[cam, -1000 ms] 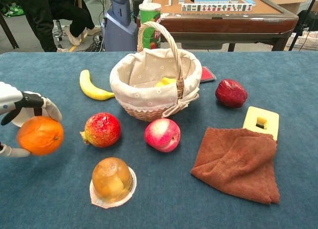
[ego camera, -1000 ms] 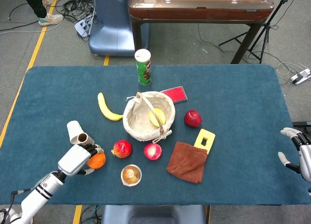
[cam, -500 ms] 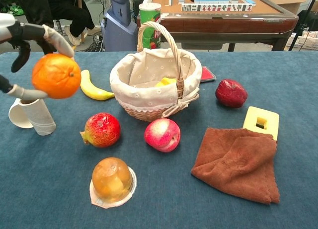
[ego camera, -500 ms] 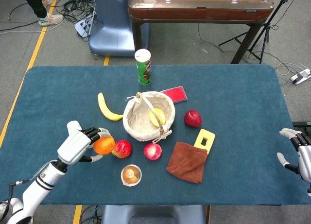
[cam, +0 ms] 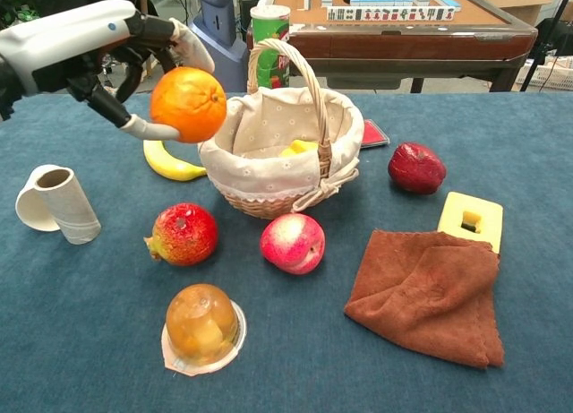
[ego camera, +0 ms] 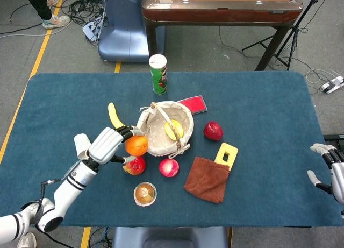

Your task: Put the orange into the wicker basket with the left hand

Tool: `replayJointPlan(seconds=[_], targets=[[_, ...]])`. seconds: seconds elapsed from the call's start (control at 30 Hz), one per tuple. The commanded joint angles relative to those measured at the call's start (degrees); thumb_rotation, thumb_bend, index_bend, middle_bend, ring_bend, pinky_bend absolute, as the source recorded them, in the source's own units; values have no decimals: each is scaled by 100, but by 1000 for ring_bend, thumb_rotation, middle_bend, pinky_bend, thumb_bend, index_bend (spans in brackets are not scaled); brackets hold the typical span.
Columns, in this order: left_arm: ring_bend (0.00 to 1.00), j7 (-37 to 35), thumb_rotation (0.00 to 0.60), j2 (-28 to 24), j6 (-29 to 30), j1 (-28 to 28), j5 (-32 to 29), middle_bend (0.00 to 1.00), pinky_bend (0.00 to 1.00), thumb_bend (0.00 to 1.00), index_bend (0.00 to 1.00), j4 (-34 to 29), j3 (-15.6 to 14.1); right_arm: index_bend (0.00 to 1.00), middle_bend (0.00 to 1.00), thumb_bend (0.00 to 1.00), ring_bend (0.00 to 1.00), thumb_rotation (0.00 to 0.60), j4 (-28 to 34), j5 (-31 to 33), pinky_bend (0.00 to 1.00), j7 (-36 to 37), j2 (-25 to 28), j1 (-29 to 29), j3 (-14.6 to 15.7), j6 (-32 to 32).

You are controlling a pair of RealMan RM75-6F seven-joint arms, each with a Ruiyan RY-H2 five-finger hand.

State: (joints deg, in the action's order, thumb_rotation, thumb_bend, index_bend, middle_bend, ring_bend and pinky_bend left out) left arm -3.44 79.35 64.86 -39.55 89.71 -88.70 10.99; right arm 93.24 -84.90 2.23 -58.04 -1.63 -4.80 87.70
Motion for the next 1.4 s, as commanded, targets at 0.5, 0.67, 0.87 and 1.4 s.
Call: replayJointPlan(seconds=[0.5, 0.67, 0.87, 1.4], targets=[[384, 394, 600, 711, -540, -626, -770, 346, 686, 223, 341, 524, 355, 295, 271, 263, 274, 600, -33, 29, 400, 33, -3, 51, 19, 16], [264, 637, 600, 784, -663, -720, -986, 220, 643, 223, 138, 537, 372, 294, 271, 263, 274, 600, -57, 40, 400, 63, -6, 73, 20, 34], [82, 854, 600, 726, -600, -679, -1101, 67, 421, 222, 0, 479, 316, 295, 271, 263, 274, 600, -79, 46, 400, 89, -4, 75, 11, 30], [67, 2094, 600, -776, 700, 884, -1771, 57, 378, 223, 0, -915, -446, 295, 270, 264, 274, 600, -183, 71, 400, 210, 1, 22, -23, -64]])
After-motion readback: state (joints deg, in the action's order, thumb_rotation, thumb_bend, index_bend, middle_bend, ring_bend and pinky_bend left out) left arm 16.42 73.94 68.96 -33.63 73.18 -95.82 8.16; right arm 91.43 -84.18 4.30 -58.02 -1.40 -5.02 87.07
